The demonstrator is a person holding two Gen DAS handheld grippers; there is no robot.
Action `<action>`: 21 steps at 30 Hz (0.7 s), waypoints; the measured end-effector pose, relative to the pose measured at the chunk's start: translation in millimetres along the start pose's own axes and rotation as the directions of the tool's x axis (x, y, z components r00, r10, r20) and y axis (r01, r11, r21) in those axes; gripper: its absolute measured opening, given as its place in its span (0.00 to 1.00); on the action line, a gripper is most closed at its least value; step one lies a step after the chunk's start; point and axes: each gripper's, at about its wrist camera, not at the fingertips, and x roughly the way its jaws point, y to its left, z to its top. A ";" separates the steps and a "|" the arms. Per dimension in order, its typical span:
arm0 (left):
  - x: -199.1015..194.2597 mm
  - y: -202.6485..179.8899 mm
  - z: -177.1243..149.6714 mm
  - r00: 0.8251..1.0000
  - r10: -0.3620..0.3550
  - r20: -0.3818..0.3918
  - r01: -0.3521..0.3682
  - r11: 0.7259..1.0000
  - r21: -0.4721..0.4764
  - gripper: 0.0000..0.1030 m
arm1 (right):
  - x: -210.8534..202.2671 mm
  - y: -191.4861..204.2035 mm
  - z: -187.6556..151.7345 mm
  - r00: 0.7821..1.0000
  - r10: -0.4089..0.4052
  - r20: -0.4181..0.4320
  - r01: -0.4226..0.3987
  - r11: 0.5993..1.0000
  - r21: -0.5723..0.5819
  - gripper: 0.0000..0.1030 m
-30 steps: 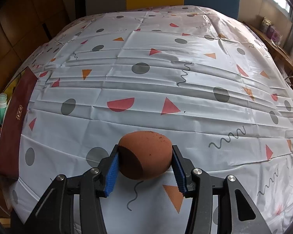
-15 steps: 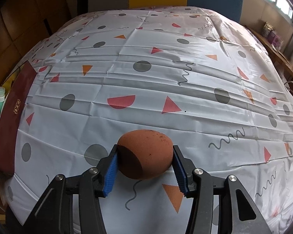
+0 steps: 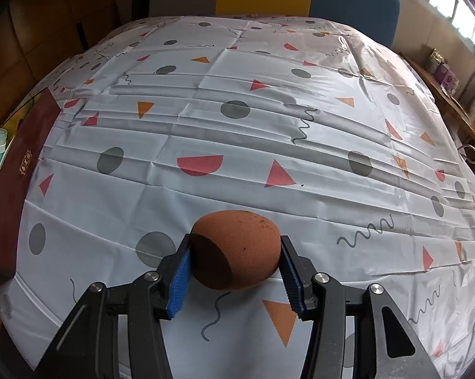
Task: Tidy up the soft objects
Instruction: 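Carry the pink scrunchie into the tray and open the left tool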
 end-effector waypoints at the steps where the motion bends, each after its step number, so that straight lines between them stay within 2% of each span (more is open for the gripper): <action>1: 0.4 10.9 0.8 1.000 0.009 -0.004 -0.009 1.000 -0.030 0.21 | -0.1 0.5 0.0 1.000 -0.001 0.000 0.001 1.000 -0.001 0.50; 4: 4.1 34.0 -0.6 1.000 0.019 -0.025 -0.021 0.995 -0.101 0.21 | 0.1 0.6 0.4 1.000 -0.003 -0.001 0.003 1.000 -0.006 0.50; 6: 9.2 34.8 -2.3 0.999 0.003 -0.041 -0.008 0.994 -0.108 0.21 | 0.0 0.7 0.5 1.000 -0.005 0.000 0.005 1.000 -0.006 0.50; 11: 29.1 11.6 -7.9 0.994 -0.055 -0.090 0.048 0.996 -0.078 0.21 | -0.1 0.1 0.5 1.000 -0.005 0.000 0.005 1.000 -0.009 0.50; 15: 51.5 -1.5 -8.9 0.982 -0.122 -0.143 0.106 0.987 -0.117 0.21 | -0.1 0.0 0.4 1.000 -0.008 0.001 0.008 1.000 -0.015 0.50; 17: 63.2 -7.8 -9.9 0.983 -0.103 -0.155 0.087 0.991 -0.105 0.22 | 0.0 0.2 0.4 1.000 -0.008 0.001 0.008 1.000 -0.015 0.50; 20: 81.6 -9.1 -12.6 0.975 -0.093 -0.203 0.067 0.989 -0.132 0.23 | 0.4 -0.2 0.5 1.000 -0.007 0.000 0.007 1.000 -0.016 0.51; 21: 88.3 -12.1 -13.7 0.973 -0.087 -0.215 0.063 0.992 -0.114 0.25 | 0.4 -0.1 0.4 1.000 -0.007 0.001 0.007 1.000 -0.016 0.51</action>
